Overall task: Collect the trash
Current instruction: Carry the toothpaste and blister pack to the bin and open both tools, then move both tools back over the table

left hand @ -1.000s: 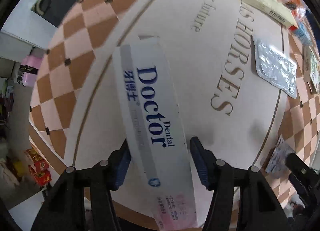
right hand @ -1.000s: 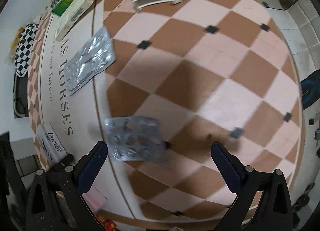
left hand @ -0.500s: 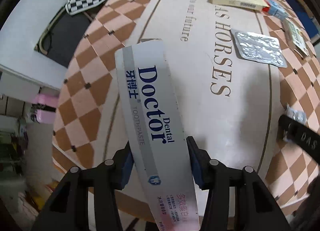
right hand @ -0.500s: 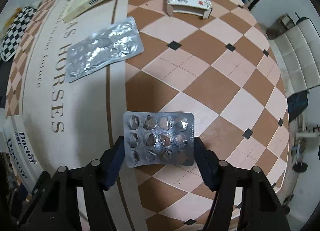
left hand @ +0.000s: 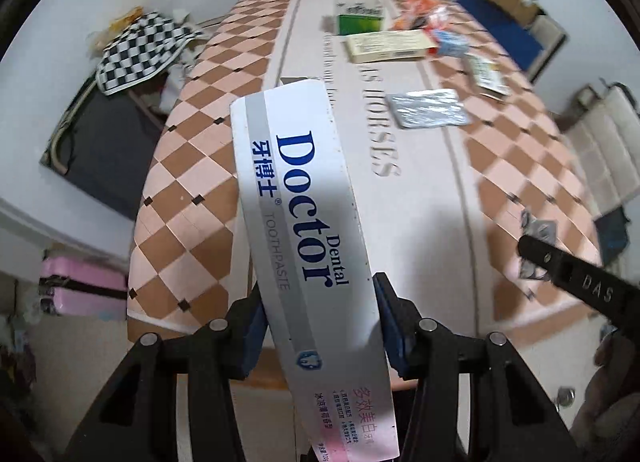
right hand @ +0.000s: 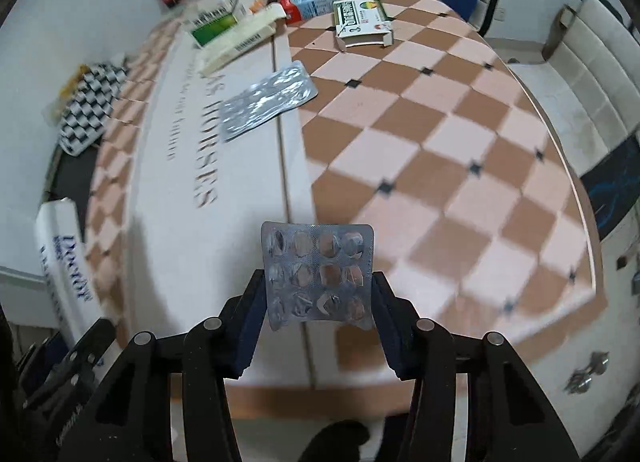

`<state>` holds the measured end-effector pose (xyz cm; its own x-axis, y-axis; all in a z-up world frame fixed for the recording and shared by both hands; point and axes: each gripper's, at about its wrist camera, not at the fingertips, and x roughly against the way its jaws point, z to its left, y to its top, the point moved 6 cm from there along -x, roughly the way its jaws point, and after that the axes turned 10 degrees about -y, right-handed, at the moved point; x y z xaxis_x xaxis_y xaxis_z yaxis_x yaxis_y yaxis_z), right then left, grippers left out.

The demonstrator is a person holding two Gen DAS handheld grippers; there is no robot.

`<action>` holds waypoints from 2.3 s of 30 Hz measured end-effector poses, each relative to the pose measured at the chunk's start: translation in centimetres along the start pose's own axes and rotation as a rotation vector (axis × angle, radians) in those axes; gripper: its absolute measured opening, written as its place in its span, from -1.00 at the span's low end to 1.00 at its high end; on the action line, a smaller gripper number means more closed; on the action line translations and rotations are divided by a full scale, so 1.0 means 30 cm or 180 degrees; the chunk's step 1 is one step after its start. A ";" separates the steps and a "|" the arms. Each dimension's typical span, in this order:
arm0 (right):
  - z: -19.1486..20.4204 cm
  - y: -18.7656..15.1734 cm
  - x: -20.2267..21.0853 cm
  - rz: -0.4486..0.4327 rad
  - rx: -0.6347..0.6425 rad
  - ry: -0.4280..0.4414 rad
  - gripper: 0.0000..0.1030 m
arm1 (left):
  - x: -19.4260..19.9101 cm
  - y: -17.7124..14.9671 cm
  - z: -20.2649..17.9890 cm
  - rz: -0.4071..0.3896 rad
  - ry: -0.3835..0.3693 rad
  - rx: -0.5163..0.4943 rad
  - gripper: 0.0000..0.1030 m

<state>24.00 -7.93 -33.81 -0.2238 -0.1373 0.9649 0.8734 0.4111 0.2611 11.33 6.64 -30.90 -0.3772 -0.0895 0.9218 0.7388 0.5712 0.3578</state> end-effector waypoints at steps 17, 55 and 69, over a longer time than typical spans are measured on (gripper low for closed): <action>-0.226 -0.782 -0.093 0.0794 -0.0266 0.0323 0.06 | -0.279 -0.720 0.028 0.1248 -0.0810 0.0050 -0.11; -0.115 -1.001 -1.243 0.1154 0.0650 -0.0310 1.00 | -1.091 -0.941 0.244 0.1119 0.0130 0.0407 0.74; -0.120 -0.953 -0.870 0.0933 0.0756 -0.0544 1.00 | -0.824 -0.934 0.236 0.1060 0.0098 0.0441 0.74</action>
<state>6.43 -19.35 -66.58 -0.0665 0.1598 0.9849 0.7913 0.6098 -0.0455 -4.01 -1.37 -64.78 -0.1101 0.0967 0.9892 0.7347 0.6782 0.0154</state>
